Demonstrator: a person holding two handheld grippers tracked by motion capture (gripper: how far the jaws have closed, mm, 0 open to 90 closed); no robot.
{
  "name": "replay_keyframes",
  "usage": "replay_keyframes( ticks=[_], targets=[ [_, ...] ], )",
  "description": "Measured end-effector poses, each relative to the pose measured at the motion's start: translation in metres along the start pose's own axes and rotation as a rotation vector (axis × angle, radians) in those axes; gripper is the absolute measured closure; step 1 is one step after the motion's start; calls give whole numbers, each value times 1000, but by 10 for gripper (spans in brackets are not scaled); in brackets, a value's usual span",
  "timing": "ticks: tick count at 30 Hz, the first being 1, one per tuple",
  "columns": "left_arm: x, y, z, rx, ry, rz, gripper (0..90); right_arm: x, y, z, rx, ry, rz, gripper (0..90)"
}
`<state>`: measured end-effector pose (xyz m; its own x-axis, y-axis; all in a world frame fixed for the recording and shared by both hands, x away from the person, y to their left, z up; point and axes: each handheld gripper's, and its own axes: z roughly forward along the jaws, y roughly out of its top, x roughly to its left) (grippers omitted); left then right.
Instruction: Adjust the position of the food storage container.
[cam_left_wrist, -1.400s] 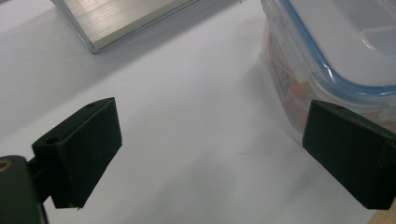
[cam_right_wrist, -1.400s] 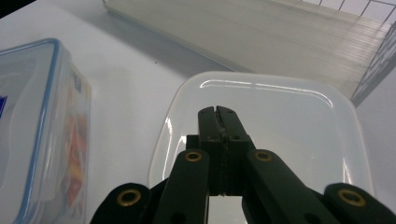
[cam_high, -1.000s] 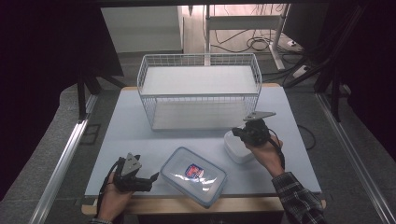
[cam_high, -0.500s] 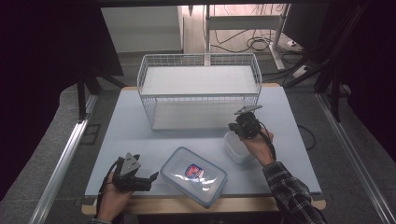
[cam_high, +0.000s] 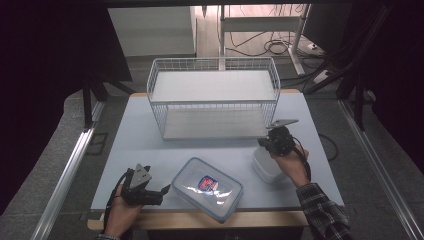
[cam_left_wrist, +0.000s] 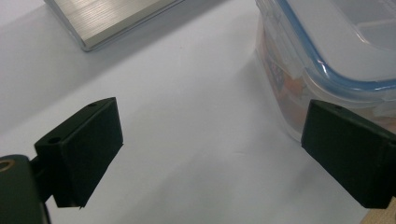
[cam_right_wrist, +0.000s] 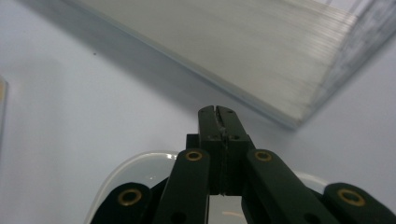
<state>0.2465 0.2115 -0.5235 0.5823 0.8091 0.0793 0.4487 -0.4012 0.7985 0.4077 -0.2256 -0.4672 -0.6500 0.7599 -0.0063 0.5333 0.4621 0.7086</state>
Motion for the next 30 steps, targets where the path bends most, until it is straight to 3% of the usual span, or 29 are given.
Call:
replay_keyframes(
  ticks=[6,10,14,15,18,21,24,26,28,30],
  targets=[
    [-1,1,0,0,-3,1,53,-12,-21,-21,-18,-21,43,900],
    [1,1,0,-7,-10,-15,60,-8,-26,-34,-50,-13,38,900],
    [2,0,-1,-6,-7,-23,60,16,-29,-51,-82,59,-14,896],
    [2,0,-1,-6,-7,-23,60,16,-29,-51,-82,59,-14,896],
    [1,0,-1,-4,-5,-18,60,37,-38,-55,-63,118,-54,890],
    [1,0,-1,1,-1,-15,60,45,-41,-52,-41,136,-77,890],
    [2,0,-1,-2,0,-15,61,50,-45,-42,27,93,-122,897],
    [2,0,-1,-1,0,-17,61,45,-46,-39,24,112,-102,898],
    [2,0,-1,2,-2,-21,61,43,-46,-39,22,100,-103,898],
    [2,0,0,5,-4,-30,61,35,-46,-39,22,47,-100,898]
  ],
)
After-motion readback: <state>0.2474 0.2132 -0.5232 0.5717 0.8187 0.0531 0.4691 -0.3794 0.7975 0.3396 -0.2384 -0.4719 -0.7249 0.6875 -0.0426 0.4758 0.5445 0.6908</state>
